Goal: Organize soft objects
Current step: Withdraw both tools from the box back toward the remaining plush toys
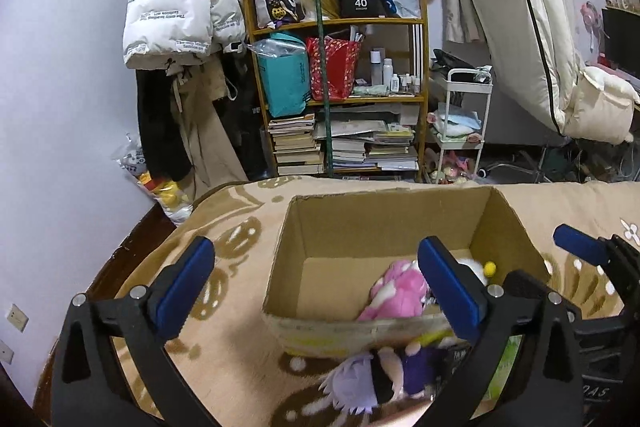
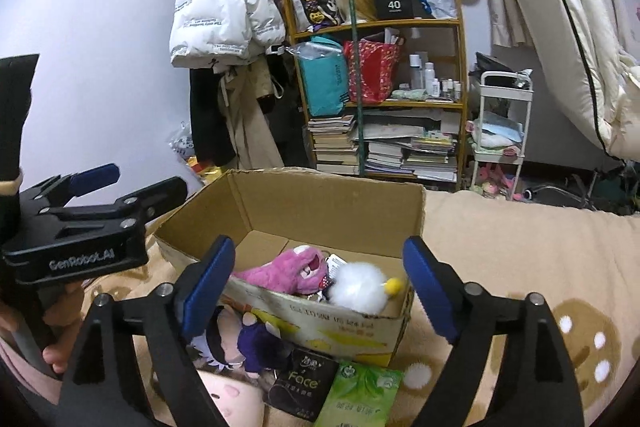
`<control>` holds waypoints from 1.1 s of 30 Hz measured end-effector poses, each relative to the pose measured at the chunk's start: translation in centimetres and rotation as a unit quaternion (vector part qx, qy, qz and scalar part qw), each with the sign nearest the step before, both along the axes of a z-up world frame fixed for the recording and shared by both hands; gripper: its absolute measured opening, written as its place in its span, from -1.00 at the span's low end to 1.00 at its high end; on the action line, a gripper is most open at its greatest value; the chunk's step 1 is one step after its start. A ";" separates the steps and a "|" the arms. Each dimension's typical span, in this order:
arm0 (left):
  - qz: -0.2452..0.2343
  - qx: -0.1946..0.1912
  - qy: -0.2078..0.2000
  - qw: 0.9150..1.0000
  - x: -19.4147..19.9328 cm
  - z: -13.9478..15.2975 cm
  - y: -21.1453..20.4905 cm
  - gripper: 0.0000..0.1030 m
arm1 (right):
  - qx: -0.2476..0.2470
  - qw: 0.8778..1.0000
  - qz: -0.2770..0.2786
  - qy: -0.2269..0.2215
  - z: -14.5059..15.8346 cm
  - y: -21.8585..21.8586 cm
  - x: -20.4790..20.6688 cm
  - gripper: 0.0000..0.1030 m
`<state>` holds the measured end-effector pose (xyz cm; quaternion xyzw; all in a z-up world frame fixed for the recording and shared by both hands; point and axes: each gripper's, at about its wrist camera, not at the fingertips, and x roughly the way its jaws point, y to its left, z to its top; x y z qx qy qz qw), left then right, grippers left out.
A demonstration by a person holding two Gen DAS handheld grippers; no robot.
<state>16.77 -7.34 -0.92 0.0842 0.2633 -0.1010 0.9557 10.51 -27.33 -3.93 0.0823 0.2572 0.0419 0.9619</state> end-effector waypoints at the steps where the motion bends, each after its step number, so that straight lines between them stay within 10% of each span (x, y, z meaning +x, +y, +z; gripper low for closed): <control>1: 0.003 0.002 0.000 1.000 -0.4 0.1 0.2 0.95 | -0.001 1.000 -0.001 0.002 0.1 0.1 -0.3 0.89; 33: 0.018 -0.023 0.104 0.994 -9.7 -1.5 5.7 0.96 | 0.026 0.991 -0.074 0.109 0.0 0.3 -9.6 1.00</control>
